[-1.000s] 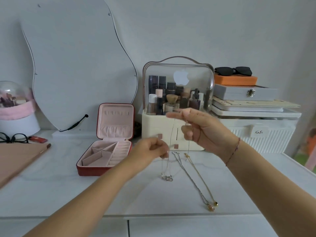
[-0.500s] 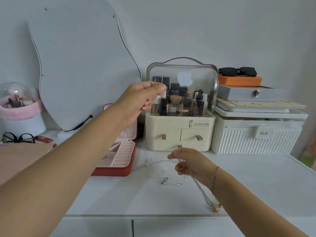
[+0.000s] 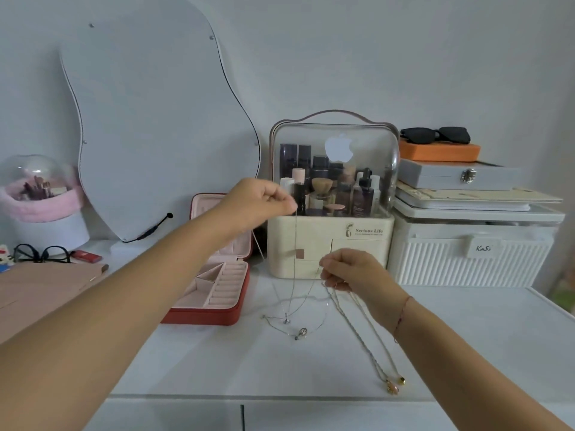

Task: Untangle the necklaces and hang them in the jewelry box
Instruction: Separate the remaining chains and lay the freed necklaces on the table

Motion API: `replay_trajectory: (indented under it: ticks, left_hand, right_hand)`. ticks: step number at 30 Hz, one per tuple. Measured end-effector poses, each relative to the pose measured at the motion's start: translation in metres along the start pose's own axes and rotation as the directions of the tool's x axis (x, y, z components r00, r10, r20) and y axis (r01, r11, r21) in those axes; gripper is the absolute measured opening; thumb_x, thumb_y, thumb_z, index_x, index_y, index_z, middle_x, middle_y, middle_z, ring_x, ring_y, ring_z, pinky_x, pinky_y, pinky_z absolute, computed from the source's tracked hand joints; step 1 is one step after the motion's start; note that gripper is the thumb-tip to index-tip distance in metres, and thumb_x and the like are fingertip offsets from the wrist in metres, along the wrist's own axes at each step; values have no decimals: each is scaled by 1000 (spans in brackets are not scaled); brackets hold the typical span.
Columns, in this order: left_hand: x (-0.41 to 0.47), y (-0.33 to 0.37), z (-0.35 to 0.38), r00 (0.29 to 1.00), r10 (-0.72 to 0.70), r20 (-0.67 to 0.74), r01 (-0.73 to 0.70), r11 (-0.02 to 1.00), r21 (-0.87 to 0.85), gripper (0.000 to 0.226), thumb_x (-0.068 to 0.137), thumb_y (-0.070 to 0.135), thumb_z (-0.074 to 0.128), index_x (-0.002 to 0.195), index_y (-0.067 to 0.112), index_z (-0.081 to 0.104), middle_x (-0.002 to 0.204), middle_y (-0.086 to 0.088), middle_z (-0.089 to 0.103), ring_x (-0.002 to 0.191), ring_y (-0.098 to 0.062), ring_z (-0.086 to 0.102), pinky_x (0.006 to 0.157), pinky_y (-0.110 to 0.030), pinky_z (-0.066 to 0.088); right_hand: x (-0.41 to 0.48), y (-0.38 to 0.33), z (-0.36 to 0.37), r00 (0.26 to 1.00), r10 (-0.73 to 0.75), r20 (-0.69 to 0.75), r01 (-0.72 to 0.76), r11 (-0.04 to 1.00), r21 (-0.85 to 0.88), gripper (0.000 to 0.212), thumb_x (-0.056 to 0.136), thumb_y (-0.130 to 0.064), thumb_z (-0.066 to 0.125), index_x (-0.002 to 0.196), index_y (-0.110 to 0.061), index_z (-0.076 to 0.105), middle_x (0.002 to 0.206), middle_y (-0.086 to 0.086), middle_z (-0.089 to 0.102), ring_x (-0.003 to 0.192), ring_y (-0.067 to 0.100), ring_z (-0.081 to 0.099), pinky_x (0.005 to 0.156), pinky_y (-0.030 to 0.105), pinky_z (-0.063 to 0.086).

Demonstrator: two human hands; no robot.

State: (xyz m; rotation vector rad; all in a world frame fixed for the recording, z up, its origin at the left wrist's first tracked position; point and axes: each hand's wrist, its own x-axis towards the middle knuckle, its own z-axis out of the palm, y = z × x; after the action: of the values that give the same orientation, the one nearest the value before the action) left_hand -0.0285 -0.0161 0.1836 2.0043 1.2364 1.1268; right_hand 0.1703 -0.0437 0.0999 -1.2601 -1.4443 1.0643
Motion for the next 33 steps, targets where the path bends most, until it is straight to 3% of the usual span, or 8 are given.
replay_trajectory:
  ticks: [3,5,11,16,25,27,29,33]
  left_hand:
    - [-7,-18,7,993,-54,101,45,995,86,2,83,23,72,81,22,71,61,18,63,62,6,53,71,-17,41]
    - [-12,-27,15,981,-83,174,61,990,126,3,83,22,71,81,21,70,64,16,64,59,7,54,65,-15,41]
    - [-17,-50,33,957,-141,255,92,977,195,18,82,22,72,99,18,68,97,4,69,91,-12,64,85,-25,51]
    - [-25,-51,47,939,-122,322,111,992,51,36,81,28,74,115,23,64,109,11,67,100,-2,62,86,-12,47]
    - [-12,-8,56,966,0,258,82,948,-307,18,84,22,71,100,14,73,87,5,74,83,-5,66,81,-17,51]
    - [-13,-12,61,961,-9,277,80,966,-245,17,83,27,70,99,21,73,91,9,74,88,-3,66,84,-17,50]
    - [-16,-31,68,967,-28,254,37,999,-31,24,81,34,72,104,28,70,98,13,71,94,-2,64,87,-16,48]
    - [-40,-79,82,951,-106,290,68,988,137,33,78,30,76,109,25,66,102,9,68,93,-5,60,73,-7,43]
  right_hand:
    - [2,-18,-7,998,-64,-28,64,998,-10,9,92,-11,59,89,-6,66,76,4,69,66,9,62,67,18,51]
    - [3,-30,-11,993,-114,-38,112,993,-37,9,91,-14,60,88,-9,67,76,1,70,68,7,63,69,18,52]
    - [8,-63,-15,974,-222,-52,219,974,-60,10,91,-16,60,88,-9,67,78,0,69,71,7,61,72,19,51]
    - [9,-88,-17,956,-288,-52,286,958,-34,9,91,-12,60,84,-9,66,75,2,66,70,10,56,67,16,49]
    - [10,-100,-21,939,-326,-110,318,944,-84,9,90,-19,62,84,-15,67,69,-7,62,63,1,56,64,12,47]
    - [10,-105,-25,931,-325,-169,327,945,-18,11,90,-17,62,80,-14,65,67,-7,59,59,1,52,60,12,45]
    - [10,-109,-29,923,-323,-210,335,942,25,13,91,-18,62,78,-16,64,67,-3,57,61,7,49,61,14,45]
    - [13,-113,-32,921,-327,-210,348,935,69,13,92,-16,61,80,-14,64,70,3,60,66,11,52,68,22,48]
